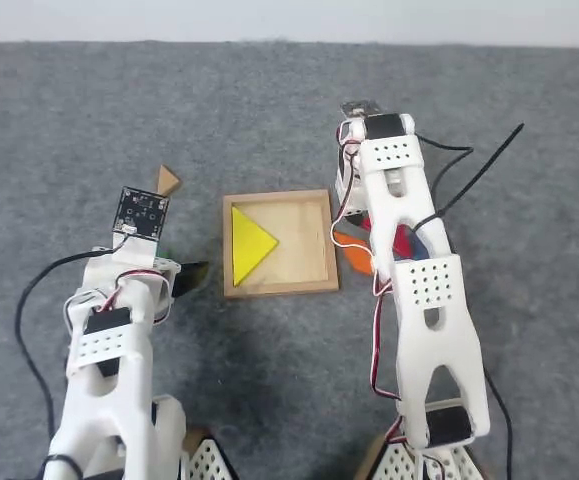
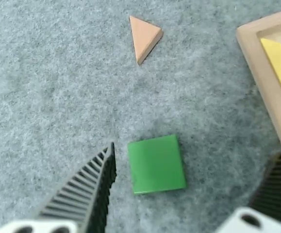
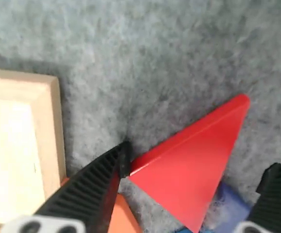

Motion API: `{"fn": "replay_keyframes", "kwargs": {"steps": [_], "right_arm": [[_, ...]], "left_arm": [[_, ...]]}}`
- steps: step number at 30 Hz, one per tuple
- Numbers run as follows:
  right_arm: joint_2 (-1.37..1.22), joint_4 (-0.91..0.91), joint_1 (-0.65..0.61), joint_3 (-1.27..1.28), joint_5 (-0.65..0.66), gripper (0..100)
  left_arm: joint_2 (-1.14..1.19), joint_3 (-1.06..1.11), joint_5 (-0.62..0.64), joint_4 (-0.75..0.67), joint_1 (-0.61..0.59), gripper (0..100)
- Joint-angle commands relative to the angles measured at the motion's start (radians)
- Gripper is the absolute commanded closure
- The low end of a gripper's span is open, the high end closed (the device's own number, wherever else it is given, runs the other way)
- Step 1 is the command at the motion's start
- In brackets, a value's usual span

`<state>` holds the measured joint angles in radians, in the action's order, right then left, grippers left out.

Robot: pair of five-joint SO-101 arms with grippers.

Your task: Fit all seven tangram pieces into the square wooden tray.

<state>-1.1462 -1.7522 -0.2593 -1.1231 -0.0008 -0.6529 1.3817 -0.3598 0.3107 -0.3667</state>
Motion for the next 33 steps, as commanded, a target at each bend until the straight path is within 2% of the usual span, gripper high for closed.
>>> {"fn": "replay_keyframes", "kwargs": {"steps": [1, 8, 12, 16, 33], "right_arm": [[0.048, -0.044, -0.019, -0.06, 0.011, 59.1], [0.176, -0.045, -0.061, -0.057, 0.015, 59.2], [0.219, -0.045, -0.064, 0.037, 0.017, 59.3], [0.231, -0.045, -0.045, 0.163, 0.075, 59.3], [0.119, 0.061, 0.015, 0.195, 0.077, 59.3]], "left_arm": [[-0.031, -0.005, -0.015, -0.026, 0.0, 56], [-0.031, -0.005, -0.015, -0.026, 0.0, 56], [-0.031, -0.005, -0.015, -0.026, 0.0, 56], [-0.031, -0.005, -0.015, -0.026, 0.0, 56], [-0.029, -0.005, -0.015, -0.026, 0.0, 56]]}}
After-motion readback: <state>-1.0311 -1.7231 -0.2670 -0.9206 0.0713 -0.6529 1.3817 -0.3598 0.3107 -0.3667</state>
